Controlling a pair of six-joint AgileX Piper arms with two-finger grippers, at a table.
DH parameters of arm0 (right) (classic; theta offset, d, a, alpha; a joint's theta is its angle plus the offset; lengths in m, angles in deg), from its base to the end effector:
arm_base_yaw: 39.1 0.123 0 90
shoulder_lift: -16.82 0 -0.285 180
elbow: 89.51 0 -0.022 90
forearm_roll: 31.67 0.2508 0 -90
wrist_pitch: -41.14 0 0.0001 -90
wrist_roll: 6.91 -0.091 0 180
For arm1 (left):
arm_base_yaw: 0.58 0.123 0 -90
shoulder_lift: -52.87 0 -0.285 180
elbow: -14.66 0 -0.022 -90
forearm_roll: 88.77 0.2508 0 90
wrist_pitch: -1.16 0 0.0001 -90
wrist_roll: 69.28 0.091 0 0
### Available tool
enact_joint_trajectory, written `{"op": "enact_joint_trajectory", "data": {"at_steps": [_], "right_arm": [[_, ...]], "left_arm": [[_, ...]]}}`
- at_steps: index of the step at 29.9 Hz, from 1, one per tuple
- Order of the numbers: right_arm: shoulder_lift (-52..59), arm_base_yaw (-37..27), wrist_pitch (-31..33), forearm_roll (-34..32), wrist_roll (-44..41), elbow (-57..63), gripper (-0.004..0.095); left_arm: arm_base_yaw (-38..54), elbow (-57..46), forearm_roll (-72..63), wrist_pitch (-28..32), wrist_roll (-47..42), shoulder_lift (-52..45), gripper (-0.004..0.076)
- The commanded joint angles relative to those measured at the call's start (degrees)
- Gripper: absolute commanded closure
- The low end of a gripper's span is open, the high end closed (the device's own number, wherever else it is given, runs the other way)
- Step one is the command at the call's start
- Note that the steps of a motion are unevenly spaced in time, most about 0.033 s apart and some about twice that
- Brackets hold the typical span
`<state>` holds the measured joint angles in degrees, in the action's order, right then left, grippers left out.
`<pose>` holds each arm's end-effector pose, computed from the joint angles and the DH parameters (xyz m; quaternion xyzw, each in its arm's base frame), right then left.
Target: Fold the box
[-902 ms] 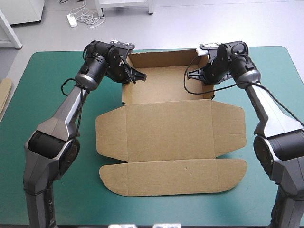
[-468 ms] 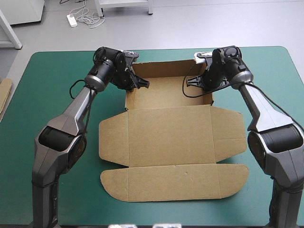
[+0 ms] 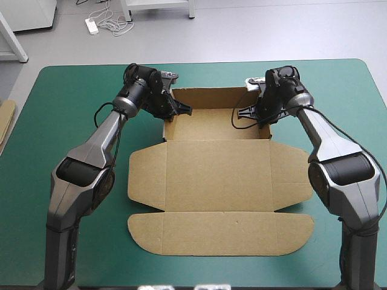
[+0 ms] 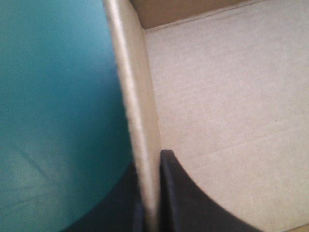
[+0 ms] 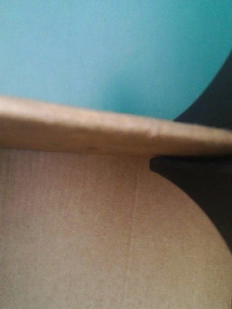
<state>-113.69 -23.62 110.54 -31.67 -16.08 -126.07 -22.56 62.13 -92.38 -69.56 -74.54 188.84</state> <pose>0.4460 0.1235 0.2571 -0.0545 0.9880 0.0309 0.1415 0.4498 -0.1874 0.2647 0.1381 0.9734 -0.0727 0.1679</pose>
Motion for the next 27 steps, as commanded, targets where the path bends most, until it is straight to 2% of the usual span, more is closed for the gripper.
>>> {"op": "enact_joint_trajectory", "data": {"at_steps": [1, 10, 12, 15, 18, 21, 27], "right_arm": [[2.7, 0.2, -1.7, 2.7, 3.0, -1.6, 0.0905], [3.5, 0.2, -1.5, 1.7, 3.2, -3.3, 0.0893], [3.8, 0.2, -1.4, 1.6, 3.5, -3.9, 0.0805], [4.6, 0.2, -1.7, 1.6, 3.5, -4.7, 0.0625], [4.6, 0.2, -0.5, 1.6, 3.0, -6.7, 0.0503], [4.6, 0.2, 0.1, 1.6, 2.7, -7.7, 0.0446], [6.7, -0.3, 0.6, 0.7, 2.9, -8.2, 0.0435]], "left_arm": [[-0.4, 0.7, 1.7, -3.3, 2.1, -1.8, 0.0732], [-0.4, 0.9, 1.3, -3.3, 3.6, -2.2, 0.0712], [-0.4, 0.9, 1.0, -3.1, 4.4, -2.8, 0.0632], [-0.4, 1.1, 1.3, -3.0, 4.4, -3.9, 0.0423], [-0.4, 2.1, 2.0, -3.1, 4.3, -4.9, 0.0269], [-0.4, 3.3, 2.0, -2.9, 4.2, -5.7, 0.0246], [-0.4, 3.6, 2.7, -2.7, 4.2, -9.3, 0.0247]]}}
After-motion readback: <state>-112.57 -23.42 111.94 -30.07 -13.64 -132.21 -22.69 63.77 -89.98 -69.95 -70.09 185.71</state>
